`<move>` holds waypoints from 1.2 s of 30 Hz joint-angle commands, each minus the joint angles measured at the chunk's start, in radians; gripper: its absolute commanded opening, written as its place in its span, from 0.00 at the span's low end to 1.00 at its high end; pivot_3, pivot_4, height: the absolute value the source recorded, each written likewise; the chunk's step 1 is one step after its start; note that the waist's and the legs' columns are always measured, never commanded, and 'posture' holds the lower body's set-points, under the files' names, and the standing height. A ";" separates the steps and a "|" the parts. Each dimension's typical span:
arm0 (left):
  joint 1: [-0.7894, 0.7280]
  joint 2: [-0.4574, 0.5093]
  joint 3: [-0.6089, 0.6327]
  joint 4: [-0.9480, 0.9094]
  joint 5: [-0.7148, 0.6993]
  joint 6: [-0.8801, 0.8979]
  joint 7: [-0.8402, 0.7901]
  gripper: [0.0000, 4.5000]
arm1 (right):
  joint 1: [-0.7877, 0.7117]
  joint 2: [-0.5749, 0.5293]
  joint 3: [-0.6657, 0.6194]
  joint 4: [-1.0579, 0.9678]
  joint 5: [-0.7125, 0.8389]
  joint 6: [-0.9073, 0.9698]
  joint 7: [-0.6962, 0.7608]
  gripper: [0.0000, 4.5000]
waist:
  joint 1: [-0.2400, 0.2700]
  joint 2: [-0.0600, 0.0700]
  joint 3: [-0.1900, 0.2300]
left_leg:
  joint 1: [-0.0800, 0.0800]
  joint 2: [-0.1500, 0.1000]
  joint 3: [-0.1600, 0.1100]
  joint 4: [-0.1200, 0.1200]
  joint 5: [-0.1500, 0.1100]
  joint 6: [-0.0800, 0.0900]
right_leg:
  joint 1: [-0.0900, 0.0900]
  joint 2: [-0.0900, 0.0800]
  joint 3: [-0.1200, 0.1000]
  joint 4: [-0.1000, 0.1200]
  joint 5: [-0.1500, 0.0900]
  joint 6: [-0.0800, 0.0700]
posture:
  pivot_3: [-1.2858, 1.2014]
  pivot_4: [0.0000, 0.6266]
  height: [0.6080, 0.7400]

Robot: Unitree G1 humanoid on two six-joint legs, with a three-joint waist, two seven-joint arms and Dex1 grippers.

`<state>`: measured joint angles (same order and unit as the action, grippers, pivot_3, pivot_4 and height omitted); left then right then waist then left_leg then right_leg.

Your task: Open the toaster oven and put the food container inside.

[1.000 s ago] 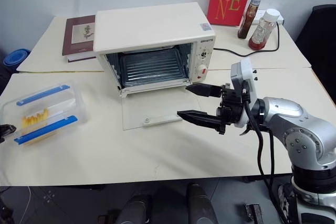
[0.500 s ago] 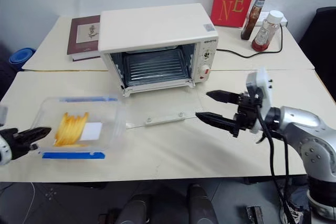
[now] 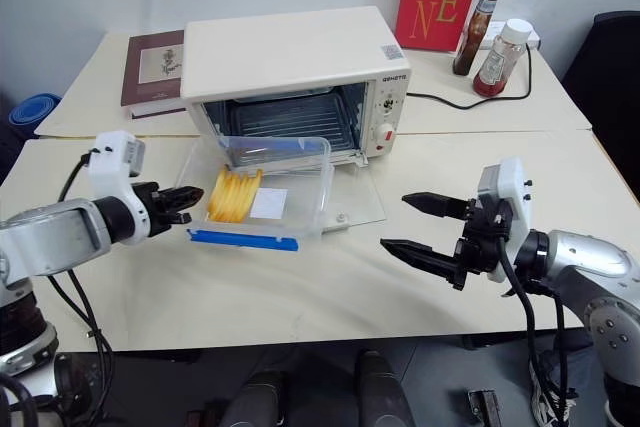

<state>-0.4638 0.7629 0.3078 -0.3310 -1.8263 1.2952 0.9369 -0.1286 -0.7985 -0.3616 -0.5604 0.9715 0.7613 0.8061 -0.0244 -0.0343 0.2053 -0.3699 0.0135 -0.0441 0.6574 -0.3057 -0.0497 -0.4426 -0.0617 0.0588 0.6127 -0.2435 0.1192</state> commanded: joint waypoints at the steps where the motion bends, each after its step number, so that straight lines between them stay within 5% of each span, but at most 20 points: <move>1: -0.016 0.027 -0.110 -0.038 -0.145 -0.182 0.110 0.13 | 0.010 0.020 -0.027 -0.042 0.000 -0.039 -0.035 1.00 | 0.005 0.000 0.000 | 0.000 -0.001 0.000 0.000 0.000 0.000 | 0.000 0.000 0.000 0.000 0.000 0.000 | 0.52 0.24 1.00; 13: 0.014 -0.037 -0.192 -0.040 -0.146 -0.443 0.146 0.89 | 0.038 0.038 -0.025 -0.040 -0.016 -0.073 -0.083 1.00 | 0.025 0.001 0.000 | 0.001 -0.002 0.002 0.002 0.000 0.000 | 0.002 0.001 0.000 -0.001 0.000 0.000 | 0.52 0.24 1.00; 21: 0.095 0.071 -0.081 -0.073 -0.132 -0.412 -0.235 0.89 | 0.034 0.004 -0.035 -0.021 0.022 -0.058 -0.060 1.00 | 0.024 0.001 0.000 | 0.001 -0.001 0.003 0.002 0.000 0.000 | 0.002 0.001 0.000 -0.002 0.000 -0.001 | 0.52 0.24 1.00; 24: 0.128 0.087 -0.005 -0.080 -0.111 -0.404 -0.439 0.90 | 0.025 -0.008 -0.041 -0.017 0.073 -0.033 -0.054 0.88 | 0.024 0.001 0.000 | 0.002 -0.002 0.003 0.002 0.000 0.001 | 0.005 0.001 0.000 -0.004 -0.001 -0.002 | 0.52 0.24 1.00; 26: 0.166 0.111 0.062 -0.080 -0.085 -0.380 -0.601 0.90 | 0.034 -0.016 -0.044 -0.036 0.111 -0.017 -0.041 0.75 | 0.022 0.001 0.000 | 0.002 -0.001 0.002 0.002 0.000 0.001 | 0.005 0.002 0.000 -0.004 -0.001 -0.002 | 0.52 0.24 1.00; 29: 0.226 0.170 0.164 -0.085 -0.026 -0.317 -0.895 0.77 | 0.059 -0.033 -0.025 -0.072 0.151 0.006 -0.019 0.51 | 0.020 0.001 0.000 | 0.001 0.000 0.003 0.001 0.000 0.001 | 0.004 0.002 0.000 -0.005 -0.002 -0.003 | 0.52 0.24 1.00; 36: 0.384 0.417 0.156 -0.127 0.393 -0.246 -1.652 0.29 | 0.044 -0.029 0.160 -0.105 0.115 0.034 0.030 0.00 | 0.019 0.001 0.000 | 0.002 0.000 0.004 0.000 0.000 0.002 | 0.005 0.003 -0.001 -0.008 -0.012 -0.022 | 0.52 0.24 1.00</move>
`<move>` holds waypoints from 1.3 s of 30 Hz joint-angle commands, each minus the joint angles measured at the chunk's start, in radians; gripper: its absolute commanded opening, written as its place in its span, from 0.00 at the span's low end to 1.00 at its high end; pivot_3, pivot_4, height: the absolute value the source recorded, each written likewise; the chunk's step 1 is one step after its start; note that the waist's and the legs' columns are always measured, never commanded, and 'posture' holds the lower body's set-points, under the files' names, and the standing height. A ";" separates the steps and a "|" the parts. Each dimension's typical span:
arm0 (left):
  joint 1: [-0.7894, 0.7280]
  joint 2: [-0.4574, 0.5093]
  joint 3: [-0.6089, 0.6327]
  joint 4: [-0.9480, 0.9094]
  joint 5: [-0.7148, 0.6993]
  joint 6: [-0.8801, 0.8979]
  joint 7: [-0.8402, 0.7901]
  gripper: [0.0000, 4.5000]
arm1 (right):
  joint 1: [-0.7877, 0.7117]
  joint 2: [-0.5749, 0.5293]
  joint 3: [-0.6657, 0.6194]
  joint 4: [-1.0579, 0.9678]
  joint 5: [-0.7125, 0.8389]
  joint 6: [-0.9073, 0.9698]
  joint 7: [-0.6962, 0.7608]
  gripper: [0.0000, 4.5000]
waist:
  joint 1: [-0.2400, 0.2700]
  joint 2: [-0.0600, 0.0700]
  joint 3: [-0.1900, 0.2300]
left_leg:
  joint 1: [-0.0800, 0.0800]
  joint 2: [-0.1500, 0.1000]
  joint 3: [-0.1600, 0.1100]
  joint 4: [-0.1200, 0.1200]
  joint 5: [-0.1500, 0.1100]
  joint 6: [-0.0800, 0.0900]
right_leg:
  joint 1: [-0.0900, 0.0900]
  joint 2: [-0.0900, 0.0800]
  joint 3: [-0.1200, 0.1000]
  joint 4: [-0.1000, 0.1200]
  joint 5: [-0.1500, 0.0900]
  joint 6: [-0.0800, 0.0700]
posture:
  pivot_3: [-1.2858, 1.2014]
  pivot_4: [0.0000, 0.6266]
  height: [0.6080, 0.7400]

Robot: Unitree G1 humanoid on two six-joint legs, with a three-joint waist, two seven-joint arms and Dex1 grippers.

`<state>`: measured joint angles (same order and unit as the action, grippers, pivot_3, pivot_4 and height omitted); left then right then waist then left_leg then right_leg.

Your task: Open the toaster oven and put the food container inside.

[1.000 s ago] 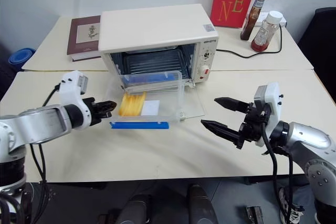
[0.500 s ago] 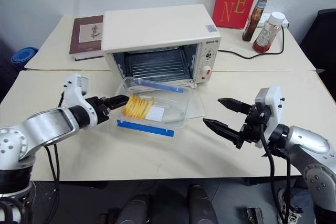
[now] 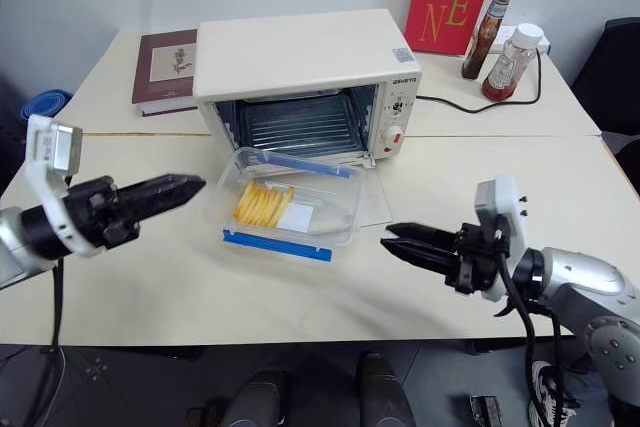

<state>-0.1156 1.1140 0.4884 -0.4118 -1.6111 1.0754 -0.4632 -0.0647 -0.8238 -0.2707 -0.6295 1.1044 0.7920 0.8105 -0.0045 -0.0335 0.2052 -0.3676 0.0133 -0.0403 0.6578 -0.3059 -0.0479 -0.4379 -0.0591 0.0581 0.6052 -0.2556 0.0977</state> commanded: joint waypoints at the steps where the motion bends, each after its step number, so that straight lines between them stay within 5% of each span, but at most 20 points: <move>1: 0.059 0.108 -0.066 -0.053 0.285 -0.081 -0.343 0.22 | -0.041 0.007 0.116 -0.023 -0.057 -0.004 0.020 0.00 | -0.001 0.000 0.000 | 0.000 0.000 0.000 0.000 0.000 0.000 | 0.000 0.000 0.000 -0.001 0.000 -0.001 | 0.52 0.24 1.00; 4: 0.049 0.198 -0.263 -0.034 0.612 -0.273 -0.516 0.02 | -0.144 0.064 0.257 0.066 -0.165 -0.014 -0.001 0.00 | -0.003 0.000 0.000 | 0.000 0.001 0.001 -0.001 0.000 0.000 | -0.001 0.000 0.000 -0.003 -0.001 -0.001 | 0.52 0.24 1.00; 9: -0.132 0.099 -0.491 0.029 0.841 -0.363 -0.538 0.02 | -0.242 0.131 0.354 0.150 -0.265 -0.037 0.011 0.00 | 0.001 0.002 0.001 | -0.002 0.001 0.001 -0.004 0.000 0.000 | -0.002 0.000 0.000 -0.004 0.000 0.000 | 0.52 0.24 1.00; 12: -0.209 0.008 -0.543 0.040 0.882 -0.347 -0.517 0.02 | -0.296 0.183 0.381 0.213 -0.355 -0.062 -0.046 0.00 | 0.000 0.002 0.001 | -0.004 0.001 0.000 -0.004 -0.001 0.002 | -0.003 0.000 0.000 -0.001 0.011 0.018 | 0.52 0.24 1.00; 28: -0.449 -0.523 -0.599 0.132 1.215 -0.308 0.020 0.02 | -0.619 0.505 0.339 0.676 -0.657 -0.289 -0.283 0.00 | -0.024 0.002 0.001 | -0.003 0.001 0.000 -0.001 0.001 0.002 | -0.006 0.000 0.001 0.007 0.012 0.021 | 0.52 0.24 1.00; 39: -0.573 -0.634 -0.502 0.342 1.320 -0.339 0.139 0.02 | -0.709 0.575 0.291 0.818 -0.719 -0.387 -0.289 0.00 | -0.025 0.002 0.001 | -0.004 0.000 -0.001 -0.001 0.001 0.002 | -0.006 -0.001 0.000 0.010 0.013 0.022 | 0.52 0.24 1.00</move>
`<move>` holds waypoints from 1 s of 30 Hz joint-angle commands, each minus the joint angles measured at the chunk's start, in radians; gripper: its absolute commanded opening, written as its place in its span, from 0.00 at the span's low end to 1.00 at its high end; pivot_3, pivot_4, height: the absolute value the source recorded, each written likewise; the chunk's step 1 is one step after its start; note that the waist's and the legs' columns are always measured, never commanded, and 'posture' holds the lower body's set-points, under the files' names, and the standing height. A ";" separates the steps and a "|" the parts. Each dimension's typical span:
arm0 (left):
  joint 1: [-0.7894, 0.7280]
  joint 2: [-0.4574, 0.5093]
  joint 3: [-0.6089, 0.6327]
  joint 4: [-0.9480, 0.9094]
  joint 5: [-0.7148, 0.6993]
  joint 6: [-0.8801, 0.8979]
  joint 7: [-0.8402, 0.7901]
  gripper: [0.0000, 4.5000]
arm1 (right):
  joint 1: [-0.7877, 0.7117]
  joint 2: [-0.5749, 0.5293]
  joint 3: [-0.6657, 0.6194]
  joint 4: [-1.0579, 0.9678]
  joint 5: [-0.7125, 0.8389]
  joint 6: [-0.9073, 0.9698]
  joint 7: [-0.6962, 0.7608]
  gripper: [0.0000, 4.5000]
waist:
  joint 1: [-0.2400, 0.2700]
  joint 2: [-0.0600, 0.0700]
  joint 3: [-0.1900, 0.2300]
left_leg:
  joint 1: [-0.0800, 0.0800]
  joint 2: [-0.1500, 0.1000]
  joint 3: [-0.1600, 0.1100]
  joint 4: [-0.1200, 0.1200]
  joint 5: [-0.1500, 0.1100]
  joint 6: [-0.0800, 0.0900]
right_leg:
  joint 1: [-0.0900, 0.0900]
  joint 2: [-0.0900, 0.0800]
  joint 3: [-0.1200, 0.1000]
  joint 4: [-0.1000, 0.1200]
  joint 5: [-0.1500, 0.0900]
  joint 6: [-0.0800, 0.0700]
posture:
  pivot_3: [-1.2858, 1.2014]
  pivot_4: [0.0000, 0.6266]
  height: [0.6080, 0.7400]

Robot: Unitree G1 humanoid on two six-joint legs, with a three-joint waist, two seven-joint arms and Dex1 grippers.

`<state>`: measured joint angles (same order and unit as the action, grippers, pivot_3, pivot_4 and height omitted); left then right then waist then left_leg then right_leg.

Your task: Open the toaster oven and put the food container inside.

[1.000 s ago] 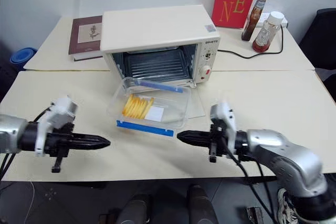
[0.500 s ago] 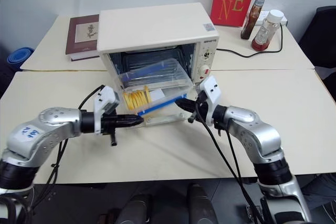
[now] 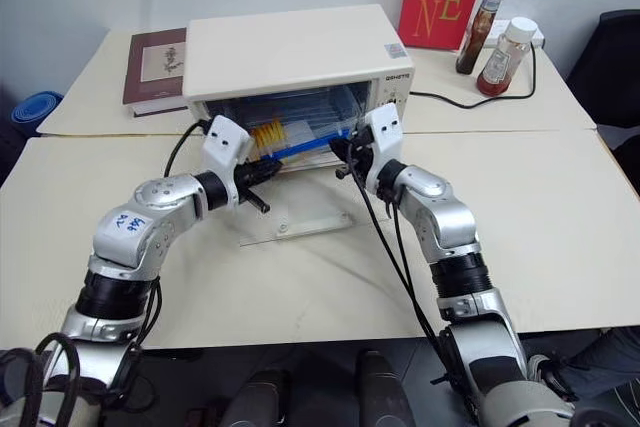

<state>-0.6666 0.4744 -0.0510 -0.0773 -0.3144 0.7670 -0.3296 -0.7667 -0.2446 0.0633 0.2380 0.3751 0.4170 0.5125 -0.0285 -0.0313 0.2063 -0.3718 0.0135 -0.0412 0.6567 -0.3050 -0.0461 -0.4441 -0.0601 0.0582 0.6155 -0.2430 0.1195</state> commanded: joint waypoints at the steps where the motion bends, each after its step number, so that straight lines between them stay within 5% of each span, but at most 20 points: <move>1: -0.021 0.011 0.046 0.012 0.026 -0.032 0.004 0.02 | 0.006 -0.012 -0.048 -0.079 0.020 0.001 0.016 0.00 | -0.001 0.000 0.000 | 0.000 0.000 0.000 0.000 0.000 0.000 | 0.000 0.000 0.000 0.000 0.000 0.000 | 0.52 0.24 1.00; 5: 0.025 0.057 0.093 -0.055 -0.039 0.001 -0.082 0.02 | 0.115 -0.088 -0.072 -0.289 0.091 0.115 0.075 0.00 | -0.001 0.000 0.000 | 0.000 0.000 0.000 0.000 0.000 0.000 | 0.000 0.000 0.000 0.001 0.000 0.000 | 0.52 0.24 1.00; 8: 0.096 0.127 0.165 -0.161 -0.147 0.051 -0.206 0.13 | 0.228 -0.186 -0.098 -0.481 0.186 0.229 0.139 0.00 | -0.002 0.000 0.000 | 0.000 0.000 0.000 -0.001 0.000 0.000 | 0.000 0.000 0.000 0.000 0.000 0.000 | 0.52 0.24 1.00; 15: 0.354 0.552 0.468 -0.294 -0.392 0.103 -0.694 0.54 | 0.595 -0.483 -0.222 -0.802 0.390 0.416 0.296 0.00 | -0.002 0.000 0.000 | 0.001 0.002 0.000 -0.006 0.000 0.000 | 0.000 0.001 -0.001 -0.007 -0.002 -0.003 | 0.52 0.24 1.00; 18: 0.442 0.680 0.510 -0.266 -0.356 0.024 -0.836 0.76 | 0.657 -0.488 -0.221 -0.805 0.374 0.418 0.255 0.00 | -0.002 0.000 0.000 | 0.005 0.001 0.002 -0.005 0.000 0.001 | 0.003 0.001 -0.001 -0.009 -0.005 -0.007 | 0.52 0.24 1.00; 19: 0.447 0.713 0.517 -0.242 -0.343 0.004 -0.866 0.82 | 0.671 -0.476 -0.200 -0.796 0.335 0.395 0.229 0.00 | -0.002 0.001 0.000 | 0.005 0.001 0.002 -0.005 0.001 0.002 | 0.003 0.001 0.000 -0.011 -0.012 -0.021 | 0.52 0.24 1.00; 22: 0.436 0.768 0.525 -0.186 -0.332 -0.029 -0.914 0.99 | 0.688 -0.434 -0.162 -0.764 0.270 0.355 0.169 0.00 | -0.001 -0.001 0.000 | 0.005 0.002 0.002 -0.004 0.002 0.003 | 0.004 0.002 0.000 -0.011 -0.012 -0.022 | 0.52 0.24 1.00; 26: 0.343 0.816 0.486 -0.149 -0.323 -0.081 -0.922 1.00 | 0.626 -0.298 -0.087 -0.592 0.138 0.265 0.053 0.00 | -0.003 -0.004 -0.001 | 0.003 0.002 0.002 -0.005 0.002 0.003 | 0.002 0.002 0.000 -0.009 -0.012 -0.021 | 0.52 0.24 1.00; 30: 0.282 0.812 0.445 -0.140 -0.341 -0.068 -0.920 1.00 | 0.550 -0.225 -0.027 -0.454 0.046 0.170 0.038 0.00 | -0.007 -0.003 -0.001 | 0.003 0.001 0.002 -0.006 0.002 0.003 | 0.000 0.001 0.001 -0.006 -0.002 -0.004 | 0.52 0.24 1.00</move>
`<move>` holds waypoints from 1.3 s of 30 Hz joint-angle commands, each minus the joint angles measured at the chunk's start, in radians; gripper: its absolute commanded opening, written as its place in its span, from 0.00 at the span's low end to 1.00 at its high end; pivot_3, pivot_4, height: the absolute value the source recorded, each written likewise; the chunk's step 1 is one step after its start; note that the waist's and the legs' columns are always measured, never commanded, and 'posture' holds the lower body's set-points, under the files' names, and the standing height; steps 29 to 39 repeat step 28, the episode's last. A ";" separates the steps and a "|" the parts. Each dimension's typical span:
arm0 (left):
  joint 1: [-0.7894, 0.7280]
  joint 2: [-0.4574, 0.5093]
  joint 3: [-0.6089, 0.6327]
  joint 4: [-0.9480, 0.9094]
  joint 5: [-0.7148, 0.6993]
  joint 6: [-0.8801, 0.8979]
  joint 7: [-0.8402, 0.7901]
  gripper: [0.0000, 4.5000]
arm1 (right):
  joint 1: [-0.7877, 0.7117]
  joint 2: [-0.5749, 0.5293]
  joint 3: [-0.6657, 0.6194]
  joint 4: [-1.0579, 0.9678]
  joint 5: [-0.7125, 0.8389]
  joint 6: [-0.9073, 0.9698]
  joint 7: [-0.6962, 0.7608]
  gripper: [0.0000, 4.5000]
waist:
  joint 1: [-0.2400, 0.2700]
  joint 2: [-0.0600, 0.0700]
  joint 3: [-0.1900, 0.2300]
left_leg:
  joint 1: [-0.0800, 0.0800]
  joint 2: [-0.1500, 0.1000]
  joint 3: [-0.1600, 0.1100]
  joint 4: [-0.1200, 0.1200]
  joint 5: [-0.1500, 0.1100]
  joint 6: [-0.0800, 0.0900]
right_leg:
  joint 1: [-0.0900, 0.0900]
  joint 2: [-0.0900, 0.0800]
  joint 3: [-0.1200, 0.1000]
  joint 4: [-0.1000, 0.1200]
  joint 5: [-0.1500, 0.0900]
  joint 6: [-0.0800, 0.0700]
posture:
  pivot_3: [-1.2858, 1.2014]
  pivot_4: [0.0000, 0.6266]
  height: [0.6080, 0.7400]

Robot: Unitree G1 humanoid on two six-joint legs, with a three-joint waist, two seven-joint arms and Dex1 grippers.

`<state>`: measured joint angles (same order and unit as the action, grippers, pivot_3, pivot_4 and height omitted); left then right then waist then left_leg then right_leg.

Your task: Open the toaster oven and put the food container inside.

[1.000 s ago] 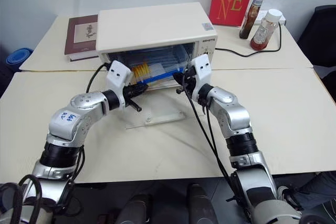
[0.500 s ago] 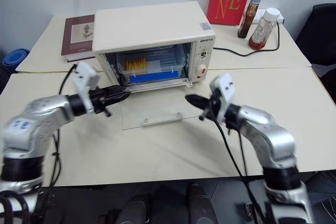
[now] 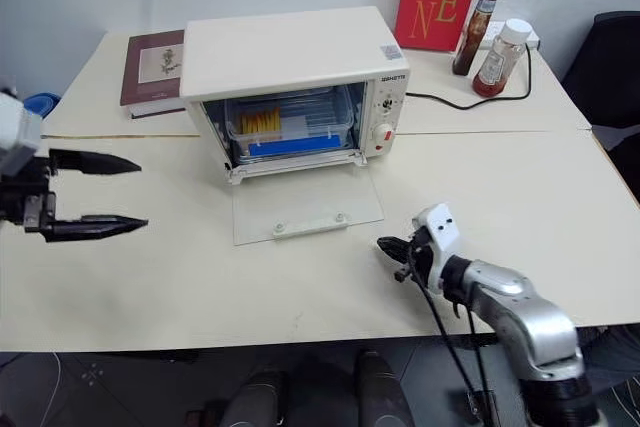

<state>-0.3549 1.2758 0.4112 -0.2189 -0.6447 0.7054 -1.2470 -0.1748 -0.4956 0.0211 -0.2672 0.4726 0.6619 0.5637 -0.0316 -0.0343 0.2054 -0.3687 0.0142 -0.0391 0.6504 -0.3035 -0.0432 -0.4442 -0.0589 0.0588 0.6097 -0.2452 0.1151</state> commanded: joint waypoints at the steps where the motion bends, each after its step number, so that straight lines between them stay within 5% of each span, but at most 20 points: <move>1: -0.039 0.008 -0.027 0.003 -0.007 -0.009 -0.001 1.00 | -0.062 0.037 0.019 0.077 -0.064 -0.092 -0.013 0.00 | -0.006 0.000 0.000 | 0.000 0.000 0.000 0.000 0.000 0.000 | 0.000 0.000 0.000 0.000 0.000 0.000 | 0.52 0.24 1.00; 6: -0.074 0.001 -0.068 0.024 0.002 -0.021 -0.003 1.00 | -0.178 0.064 -0.038 0.113 -0.042 -0.111 -0.002 0.00 | -0.014 0.001 0.000 | 0.000 0.001 0.000 0.000 0.000 0.000 | -0.001 0.001 0.000 0.001 0.000 0.000 | 0.52 0.24 1.00; 10: -0.099 0.003 -0.088 0.070 0.015 -0.036 -0.015 1.00 | -0.261 -0.035 -0.127 -0.007 0.106 0.020 0.095 0.23 | -0.018 0.005 0.003 | 0.000 0.001 -0.001 0.000 0.000 0.000 | -0.001 0.001 0.000 0.001 0.000 0.000 | 0.52 0.24 1.00; 15: -0.111 0.005 -0.109 0.155 0.052 -0.088 -0.038 1.00 | -0.392 -0.329 -0.316 -0.061 0.375 0.229 0.299 0.60 | -0.015 0.009 0.006 | -0.001 0.001 -0.002 -0.001 0.000 0.001 | -0.001 0.001 -0.001 0.001 0.000 0.001 | 0.52 0.24 1.00; 20: -0.116 0.028 -0.099 0.203 0.069 -0.119 -0.077 1.00 | -0.418 -0.579 -0.397 0.005 0.435 0.294 0.463 0.96 | -0.012 0.009 0.005 | -0.001 0.001 -0.002 -0.001 -0.001 0.001 | 0.000 0.001 -0.001 0.000 -0.001 0.000 | 0.52 0.24 1.00; 24: -0.148 0.050 -0.095 0.245 0.081 -0.133 -0.094 1.00 | -0.384 -0.649 -0.407 0.046 0.394 0.257 0.513 0.99 | -0.021 0.009 0.005 | -0.001 0.001 0.000 0.001 -0.001 0.001 | 0.000 0.001 0.000 0.000 0.000 0.000 | 0.52 0.24 1.00; 39: -0.137 0.015 -0.101 0.236 0.087 -0.134 -0.064 1.00 | -0.353 -0.581 -0.396 0.036 0.383 0.243 0.436 0.99 | -0.023 0.009 0.006 | 0.000 0.001 0.001 0.001 -0.001 0.001 | -0.001 0.001 0.000 0.001 0.000 0.000 | 0.52 0.24 1.00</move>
